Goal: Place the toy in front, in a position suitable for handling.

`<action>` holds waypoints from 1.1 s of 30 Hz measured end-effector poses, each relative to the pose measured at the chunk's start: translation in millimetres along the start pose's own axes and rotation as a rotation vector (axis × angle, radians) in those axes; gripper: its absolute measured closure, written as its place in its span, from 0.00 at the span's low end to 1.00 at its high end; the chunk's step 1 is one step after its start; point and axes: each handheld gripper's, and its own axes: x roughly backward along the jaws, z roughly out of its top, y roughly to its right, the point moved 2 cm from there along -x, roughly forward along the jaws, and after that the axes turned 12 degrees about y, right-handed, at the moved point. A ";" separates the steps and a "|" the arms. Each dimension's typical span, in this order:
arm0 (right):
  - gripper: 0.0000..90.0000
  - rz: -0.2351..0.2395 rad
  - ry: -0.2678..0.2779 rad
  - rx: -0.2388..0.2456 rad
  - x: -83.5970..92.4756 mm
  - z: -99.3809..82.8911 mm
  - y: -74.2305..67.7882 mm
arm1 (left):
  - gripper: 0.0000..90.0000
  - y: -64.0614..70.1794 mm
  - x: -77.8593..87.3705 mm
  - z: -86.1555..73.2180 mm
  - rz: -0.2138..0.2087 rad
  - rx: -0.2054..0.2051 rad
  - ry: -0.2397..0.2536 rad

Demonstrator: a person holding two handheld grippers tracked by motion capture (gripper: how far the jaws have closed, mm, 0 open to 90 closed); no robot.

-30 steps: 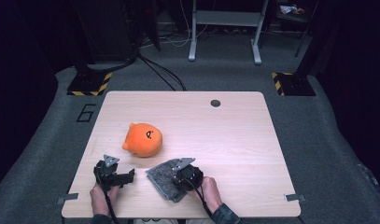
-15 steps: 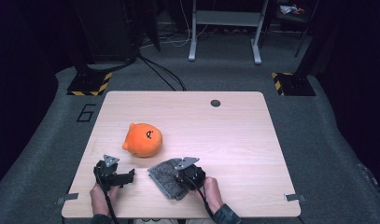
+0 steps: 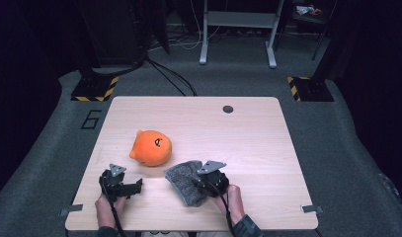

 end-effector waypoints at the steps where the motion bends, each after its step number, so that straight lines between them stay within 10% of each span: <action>1: 0.77 -0.007 0.013 0.007 2.0 0.4 2.8 | 0.00 0.0 0.0 0.0 0.000 0.000 0.000; 33: 0.76 -0.309 0.069 -0.159 92.9 -24.3 102.9 | 0.00 0.0 0.0 0.0 -0.001 0.000 0.000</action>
